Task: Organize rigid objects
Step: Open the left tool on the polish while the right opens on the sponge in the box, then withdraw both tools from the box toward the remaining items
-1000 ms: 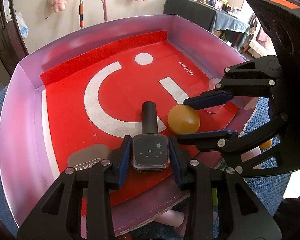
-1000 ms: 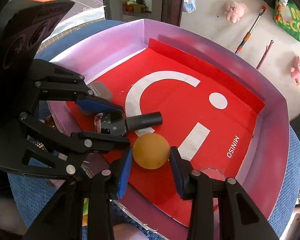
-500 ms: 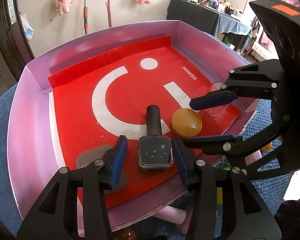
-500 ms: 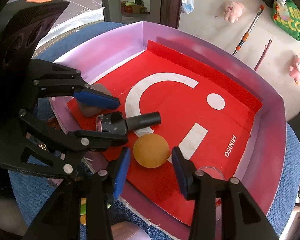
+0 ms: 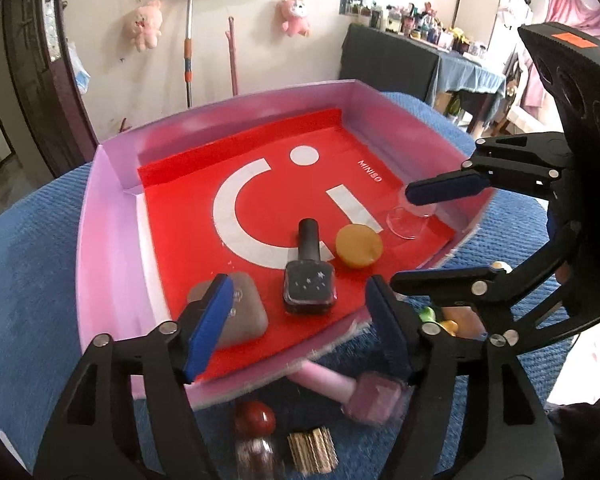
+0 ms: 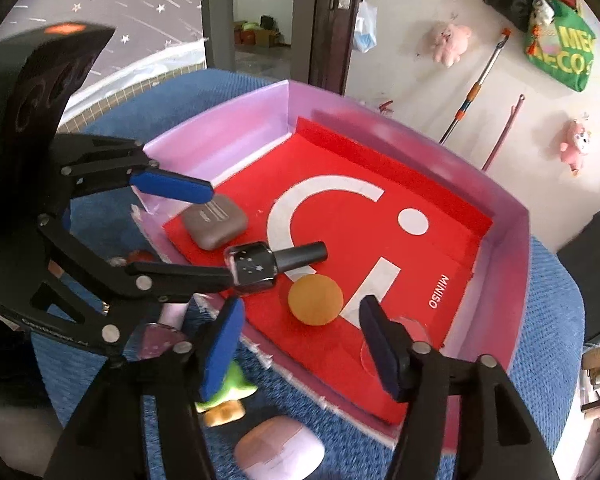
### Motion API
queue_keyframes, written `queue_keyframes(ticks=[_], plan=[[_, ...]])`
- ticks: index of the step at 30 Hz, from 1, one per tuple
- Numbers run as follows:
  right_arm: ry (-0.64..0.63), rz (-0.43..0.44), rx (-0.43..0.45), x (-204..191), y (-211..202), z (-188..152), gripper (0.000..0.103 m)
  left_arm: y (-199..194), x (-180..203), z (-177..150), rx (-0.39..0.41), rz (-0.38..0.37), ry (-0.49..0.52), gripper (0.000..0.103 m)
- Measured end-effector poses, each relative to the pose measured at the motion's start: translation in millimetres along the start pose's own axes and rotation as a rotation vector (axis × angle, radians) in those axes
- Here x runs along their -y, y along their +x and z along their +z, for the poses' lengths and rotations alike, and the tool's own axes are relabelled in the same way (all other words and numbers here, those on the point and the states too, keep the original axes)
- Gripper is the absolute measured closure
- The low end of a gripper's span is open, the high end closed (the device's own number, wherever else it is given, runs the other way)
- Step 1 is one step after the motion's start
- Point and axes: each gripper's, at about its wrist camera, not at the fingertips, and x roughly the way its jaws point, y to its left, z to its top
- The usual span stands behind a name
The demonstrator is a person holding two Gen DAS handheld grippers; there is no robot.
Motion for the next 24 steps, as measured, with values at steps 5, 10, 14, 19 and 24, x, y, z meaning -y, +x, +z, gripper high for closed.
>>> queue_keyframes(ticks=[5, 10, 14, 19, 24], plan=[[0.038, -0.02, 0.055, -14, -32, -11, 0.024, -29, 8, -15, 0.04, 0.006, -0.013, 0.03], [0.087, -0.034, 0.101, -31, -59, -29, 0.014, -53, 19, -33, 0.074, 0.022, -0.029, 0.027], [0.137, -0.045, 0.133, -42, -78, -46, 0.009, -66, 26, -48, 0.088, 0.033, -0.04, 0.027], [0.207, -0.066, 0.168, -55, -95, -69, 0.005, -76, 38, -71, 0.104, 0.053, -0.054, 0.023], [0.271, -0.112, 0.181, -68, -104, -97, 0.001, -77, 49, -95, 0.093, 0.073, -0.07, 0.023]])
